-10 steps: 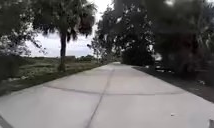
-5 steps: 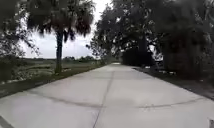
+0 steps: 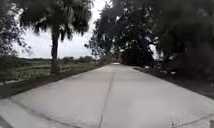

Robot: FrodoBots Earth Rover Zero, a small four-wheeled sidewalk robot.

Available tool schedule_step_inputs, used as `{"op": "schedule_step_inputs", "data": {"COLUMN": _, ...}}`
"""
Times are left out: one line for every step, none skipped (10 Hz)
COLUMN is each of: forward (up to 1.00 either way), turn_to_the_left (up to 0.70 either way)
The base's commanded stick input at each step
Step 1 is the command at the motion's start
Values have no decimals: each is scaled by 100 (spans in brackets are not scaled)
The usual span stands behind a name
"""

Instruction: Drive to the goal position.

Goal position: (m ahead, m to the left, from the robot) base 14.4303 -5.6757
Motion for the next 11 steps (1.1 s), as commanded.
{"op": "schedule_step_inputs", "data": {"forward": 85, "turn_to_the_left": 0}}
{"op": "schedule_step_inputs", "data": {"forward": 85, "turn_to_the_left": 0}}
{"op": "schedule_step_inputs", "data": {"forward": 85, "turn_to_the_left": 0}}
{"op": "schedule_step_inputs", "data": {"forward": 85, "turn_to_the_left": 0}}
{"op": "schedule_step_inputs", "data": {"forward": 85, "turn_to_the_left": 0}}
{"op": "schedule_step_inputs", "data": {"forward": 85, "turn_to_the_left": 0}}
{"op": "schedule_step_inputs", "data": {"forward": 85, "turn_to_the_left": 0}}
{"op": "schedule_step_inputs", "data": {"forward": 85, "turn_to_the_left": 0}}
{"op": "schedule_step_inputs", "data": {"forward": 85, "turn_to_the_left": 0}}
{"op": "schedule_step_inputs", "data": {"forward": 85, "turn_to_the_left": 0}}
{"op": "schedule_step_inputs", "data": {"forward": 85, "turn_to_the_left": 0}}
